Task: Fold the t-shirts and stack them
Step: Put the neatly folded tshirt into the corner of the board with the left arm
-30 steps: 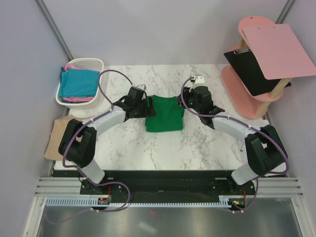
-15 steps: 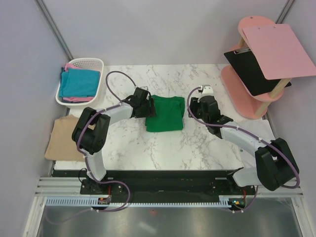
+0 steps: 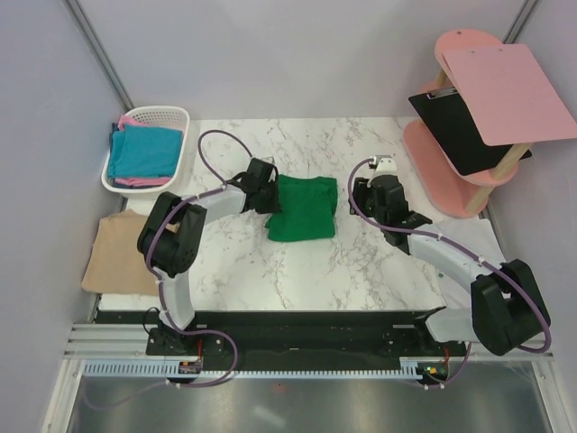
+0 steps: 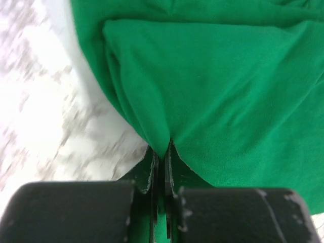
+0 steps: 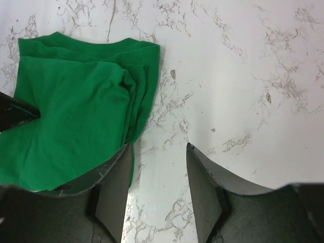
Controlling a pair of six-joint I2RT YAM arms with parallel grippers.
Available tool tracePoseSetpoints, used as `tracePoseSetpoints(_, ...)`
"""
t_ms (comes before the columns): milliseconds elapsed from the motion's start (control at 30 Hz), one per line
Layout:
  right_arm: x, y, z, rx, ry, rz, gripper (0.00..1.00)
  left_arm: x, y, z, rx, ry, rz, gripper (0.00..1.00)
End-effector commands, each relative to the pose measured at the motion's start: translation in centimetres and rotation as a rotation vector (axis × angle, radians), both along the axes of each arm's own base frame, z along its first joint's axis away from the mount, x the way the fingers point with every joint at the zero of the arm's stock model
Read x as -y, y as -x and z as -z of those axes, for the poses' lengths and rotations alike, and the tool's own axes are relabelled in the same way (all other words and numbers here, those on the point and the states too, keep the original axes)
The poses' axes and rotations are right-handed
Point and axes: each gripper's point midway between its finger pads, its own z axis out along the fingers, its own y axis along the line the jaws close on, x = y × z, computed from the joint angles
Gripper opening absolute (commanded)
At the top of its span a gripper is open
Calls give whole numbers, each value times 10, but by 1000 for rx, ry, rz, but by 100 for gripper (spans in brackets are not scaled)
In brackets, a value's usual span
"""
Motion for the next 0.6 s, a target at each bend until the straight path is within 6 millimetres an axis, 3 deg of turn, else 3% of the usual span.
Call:
tracePoseSetpoints(0, -5, 5, -12, 20, -40, -26, 55, -52, 31, -24, -55, -208, -31, 2)
tracePoseSetpoints(33, -5, 5, -12, 18, -47, -29, 55, -60, 40, -30, -80, -236, -31, 2)
tracePoseSetpoints(100, -7, 7, -11, 13, -59, -37, 56, -71, 39, -59, -70, -250, -32, 2)
tracePoseSetpoints(133, -10, 8, -10, 12, -64, -48, 56, -83, 55, -61, -144, -296, -22, 2)
tracePoseSetpoints(167, -10, 9, -8, 8, -64, -48, 56, -88, 48, -77, -131, -302, -22, 2)
tracePoseSetpoints(233, -11, 10, -8, 6, -72, -56, 56, -106, 63, -86, -192, -353, -24, 2)
tracePoseSetpoints(333, -12, 13, -7, 3, -78, -67, 56, -130, 69, -102, -201, -378, -63, 2)
tracePoseSetpoints(567, -26, 13, -4, -20, -103, -125, 56, -203, 102, -94, -303, -455, -204, 2)
